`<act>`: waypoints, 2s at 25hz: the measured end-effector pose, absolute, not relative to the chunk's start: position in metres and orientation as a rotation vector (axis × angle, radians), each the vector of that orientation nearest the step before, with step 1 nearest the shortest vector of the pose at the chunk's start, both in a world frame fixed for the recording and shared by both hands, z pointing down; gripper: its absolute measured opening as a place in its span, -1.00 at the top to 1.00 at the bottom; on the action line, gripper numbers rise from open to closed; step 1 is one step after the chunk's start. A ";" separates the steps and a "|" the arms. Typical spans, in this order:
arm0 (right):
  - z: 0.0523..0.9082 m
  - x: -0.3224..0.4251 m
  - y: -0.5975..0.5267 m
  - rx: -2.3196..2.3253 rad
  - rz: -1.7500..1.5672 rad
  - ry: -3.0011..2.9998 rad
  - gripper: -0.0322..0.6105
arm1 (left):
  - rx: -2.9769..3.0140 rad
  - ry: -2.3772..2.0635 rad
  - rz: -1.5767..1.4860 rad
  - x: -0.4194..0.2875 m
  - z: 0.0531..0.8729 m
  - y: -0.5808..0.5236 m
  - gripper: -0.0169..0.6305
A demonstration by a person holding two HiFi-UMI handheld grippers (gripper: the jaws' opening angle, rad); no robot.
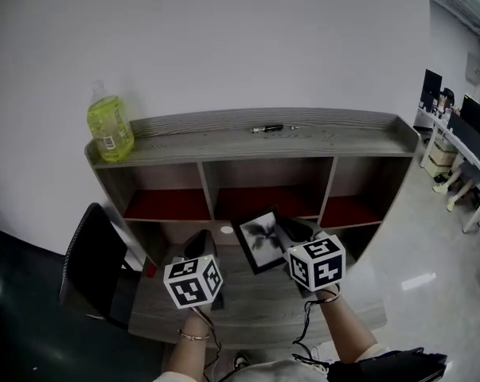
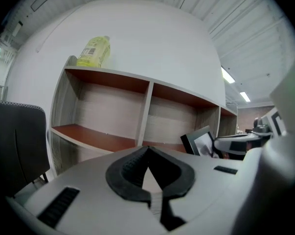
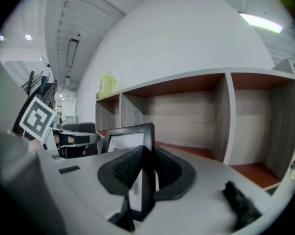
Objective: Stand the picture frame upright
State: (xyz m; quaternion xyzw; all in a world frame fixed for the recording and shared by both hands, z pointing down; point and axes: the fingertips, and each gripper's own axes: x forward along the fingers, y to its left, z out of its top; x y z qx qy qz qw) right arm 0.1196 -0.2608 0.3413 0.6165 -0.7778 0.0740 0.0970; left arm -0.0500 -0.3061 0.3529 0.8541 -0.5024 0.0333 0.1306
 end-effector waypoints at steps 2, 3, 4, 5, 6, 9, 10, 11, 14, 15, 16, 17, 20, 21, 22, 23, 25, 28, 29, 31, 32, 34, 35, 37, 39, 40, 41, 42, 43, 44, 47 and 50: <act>0.328 0.122 -0.263 1.843 0.202 -2.307 0.64 | 2.501 -1.460 0.086 -0.050 0.341 -0.309 0.91; 0.320 0.123 -0.264 1.852 0.190 -2.310 0.64 | 2.512 -1.463 0.077 -0.050 0.334 -0.310 0.91; 0.312 0.124 -0.265 1.862 0.177 -2.313 0.64 | 2.523 -1.466 0.066 -0.050 0.326 -0.311 0.91; 0.304 0.125 -0.266 1.872 0.164 -2.315 0.64 | 2.534 -1.468 0.052 -0.050 0.319 -0.313 0.91; 0.297 0.126 -0.268 1.882 0.151 -2.317 0.64 | 2.543 -1.471 0.038 -0.050 0.311 -0.315 0.91; 0.277 0.126 -0.270 1.901 0.120 -2.326 0.64 | 2.562 -1.481 0.004 -0.052 0.294 -0.319 0.91; 0.271 0.125 -0.271 1.905 0.110 -2.330 0.64 | 2.568 -1.484 -0.007 -0.052 0.288 -0.320 0.91; 0.265 0.125 -0.271 1.908 0.102 -2.336 0.64 | 2.574 -1.486 -0.017 -0.052 0.283 -0.322 0.91; 0.247 0.123 -0.273 1.922 0.070 -2.353 0.64 | 2.596 -1.493 -0.047 -0.051 0.267 -0.325 0.91; 0.240 0.123 -0.273 1.927 0.052 -2.353 0.64 | 2.603 -1.495 -0.056 -0.051 0.261 -0.327 0.91; 0.233 0.123 -0.274 1.931 0.033 -2.352 0.64 | 2.610 -1.495 -0.065 -0.050 0.255 -0.328 0.91; 0.226 0.122 -0.275 1.935 0.014 -2.351 0.64 | 2.618 -1.492 -0.074 -0.049 0.249 -0.329 0.91; 0.212 0.122 -0.278 1.942 -0.016 -2.357 0.64 | 2.646 -1.479 -0.085 -0.045 0.230 -0.331 0.91; 0.207 0.123 -0.280 1.947 -0.023 -2.359 0.64 | 2.657 -1.479 -0.081 -0.044 0.224 -0.332 0.91; 0.202 0.124 -0.281 1.954 -0.030 -2.362 0.64 | 2.668 -1.480 -0.077 -0.042 0.217 -0.333 0.91; 0.197 0.125 -0.282 1.960 -0.036 -2.366 0.64 | 2.679 -1.480 -0.075 -0.041 0.211 -0.333 0.91; 0.187 0.126 -0.283 1.971 -0.046 -2.377 0.64 | 2.695 -1.477 -0.079 -0.039 0.199 -0.334 0.91; 0.171 0.128 -0.284 1.993 -0.050 -2.403 0.64 | 2.713 -1.484 -0.100 -0.038 0.179 -0.336 0.91; 0.165 0.129 -0.285 2.005 -0.054 -2.408 0.64 | 2.720 -1.492 -0.105 -0.038 0.174 -0.337 0.91; 0.152 0.131 -0.288 2.029 -0.076 -2.410 0.64 | 2.729 -1.504 -0.116 -0.038 0.164 -0.341 0.91; 0.145 0.132 -0.288 2.042 -0.095 -2.407 0.64 | 2.729 -1.506 -0.122 -0.038 0.160 -0.343 0.91; 0.131 0.134 -0.289 2.068 -0.140 -2.401 0.64 | 2.727 -1.507 -0.132 -0.037 0.153 -0.346 0.91; 0.125 0.136 -0.290 2.081 -0.160 -2.398 0.64 | 2.727 -1.509 -0.134 -0.036 0.149 -0.347 0.91; 0.115 0.140 -0.293 2.105 -0.187 -2.397 0.64 | 2.734 -1.515 -0.134 -0.033 0.139 -0.350 0.91; 0.108 0.144 -0.298 2.126 -0.200 -2.397 0.64 | 2.748 -1.514 -0.139 -0.028 0.128 -0.352 0.91; 0.104 0.146 -0.300 2.140 -0.207 -2.395 0.64 | 2.755 -1.511 -0.145 -0.026 0.122 -0.353 0.91; 0.100 0.148 -0.303 2.155 -0.215 -2.393 0.64 | 2.762 -1.506 -0.151 -0.023 0.116 -0.354 0.91; 0.096 0.151 -0.304 2.170 -0.221 -2.393 0.64 | 2.769 -1.500 -0.156 -0.020 0.111 -0.354 0.91; 0.092 0.154 -0.306 2.185 -0.225 -2.396 0.64 | 2.776 -1.494 -0.159 -0.017 0.106 -0.355 0.91; 0.087 0.156 -0.307 2.198 -0.228 -2.402 0.64 | 2.784 -1.487 -0.162 -0.014 0.102 -0.356 0.91; 0.076 0.159 -0.310 2.225 -0.242 -2.419 0.64 | 2.807 -1.479 -0.165 -0.007 0.092 -0.358 0.91; 0.065 0.161 -0.315 2.250 -0.261 -2.424 0.64 | 2.815 -1.470 -0.176 -0.005 0.085 -0.365 0.91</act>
